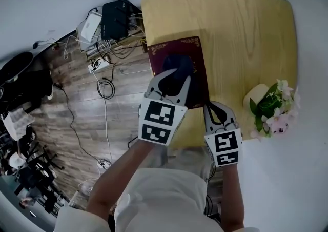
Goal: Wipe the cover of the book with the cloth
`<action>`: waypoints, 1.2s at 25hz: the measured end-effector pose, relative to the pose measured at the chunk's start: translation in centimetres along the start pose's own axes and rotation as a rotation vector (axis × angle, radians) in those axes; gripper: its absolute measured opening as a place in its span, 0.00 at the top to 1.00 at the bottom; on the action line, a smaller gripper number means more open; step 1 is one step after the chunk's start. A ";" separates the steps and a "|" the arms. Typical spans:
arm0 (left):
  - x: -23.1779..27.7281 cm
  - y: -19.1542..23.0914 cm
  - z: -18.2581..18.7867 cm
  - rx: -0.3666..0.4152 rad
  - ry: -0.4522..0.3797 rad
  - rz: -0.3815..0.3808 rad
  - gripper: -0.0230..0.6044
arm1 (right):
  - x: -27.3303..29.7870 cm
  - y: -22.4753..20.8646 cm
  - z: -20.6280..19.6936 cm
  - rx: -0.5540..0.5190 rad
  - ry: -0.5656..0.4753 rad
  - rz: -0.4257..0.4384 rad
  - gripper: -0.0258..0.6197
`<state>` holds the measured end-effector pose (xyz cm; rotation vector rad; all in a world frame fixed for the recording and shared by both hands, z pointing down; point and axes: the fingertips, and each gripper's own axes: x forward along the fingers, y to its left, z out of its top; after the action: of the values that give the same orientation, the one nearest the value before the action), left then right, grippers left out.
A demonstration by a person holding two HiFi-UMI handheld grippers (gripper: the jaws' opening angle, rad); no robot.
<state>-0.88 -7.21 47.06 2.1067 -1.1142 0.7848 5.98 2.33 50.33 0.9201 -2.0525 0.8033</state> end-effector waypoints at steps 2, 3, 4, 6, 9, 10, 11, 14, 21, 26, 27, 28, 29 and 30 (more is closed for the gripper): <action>0.4 0.7 0.7 0.002 -0.010 0.012 0.80 | 0.0 0.0 0.0 0.001 0.003 0.002 0.90; 0.6 1.1 1.1 0.002 -0.015 0.017 0.80 | 0.0 0.0 0.0 0.002 0.004 0.002 0.90; 0.8 1.5 1.5 0.001 -0.021 0.023 0.80 | 0.0 0.0 0.1 0.003 0.004 0.001 0.90; 1.2 2.3 2.4 -0.002 -0.031 0.033 0.80 | 0.0 0.0 0.1 0.003 0.007 -0.002 0.90; 1.6 3.4 3.4 -0.001 -0.049 0.046 0.80 | 0.0 0.0 0.0 0.005 0.006 -0.006 0.90; 1.6 3.7 3.7 -0.003 -0.055 0.049 0.80 | 0.0 0.0 0.0 0.007 0.005 -0.006 0.90; 1.7 4.0 3.9 -0.005 -0.058 0.052 0.80 | 0.0 0.0 0.0 0.008 0.003 -0.005 0.90; 1.7 4.5 4.2 -0.006 -0.062 0.063 0.80 | 0.0 0.0 0.1 0.007 -0.001 -0.009 0.90; -0.5 3.1 3.9 0.041 -0.074 0.053 0.80 | 0.0 -0.3 0.0 0.074 -0.001 -0.001 0.90; -2.6 0.4 3.0 0.073 -0.070 0.005 0.80 | -1.0 -1.0 1.1 0.120 -0.065 -0.029 0.90; -2.9 -0.3 2.8 0.078 -0.068 -0.007 0.80 | -1.4 -1.2 1.6 0.125 -0.084 -0.045 0.90; -3.2 -0.9 2.5 0.081 -0.065 -0.018 0.80 | -1.9 -1.3 2.0 0.128 -0.100 -0.060 0.90; -3.5 -1.6 2.2 0.082 -0.060 -0.028 0.80 | -2.3 -1.5 2.2 0.132 -0.111 -0.072 0.90; -3.8 -2.3 1.8 0.082 -0.055 -0.036 0.80 | -2.8 -1.5 2.3 0.136 -0.119 -0.082 0.90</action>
<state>-0.26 -5.68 42.57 2.2223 -1.0860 0.7719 7.68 0.67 47.19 1.1450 -2.0661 0.8708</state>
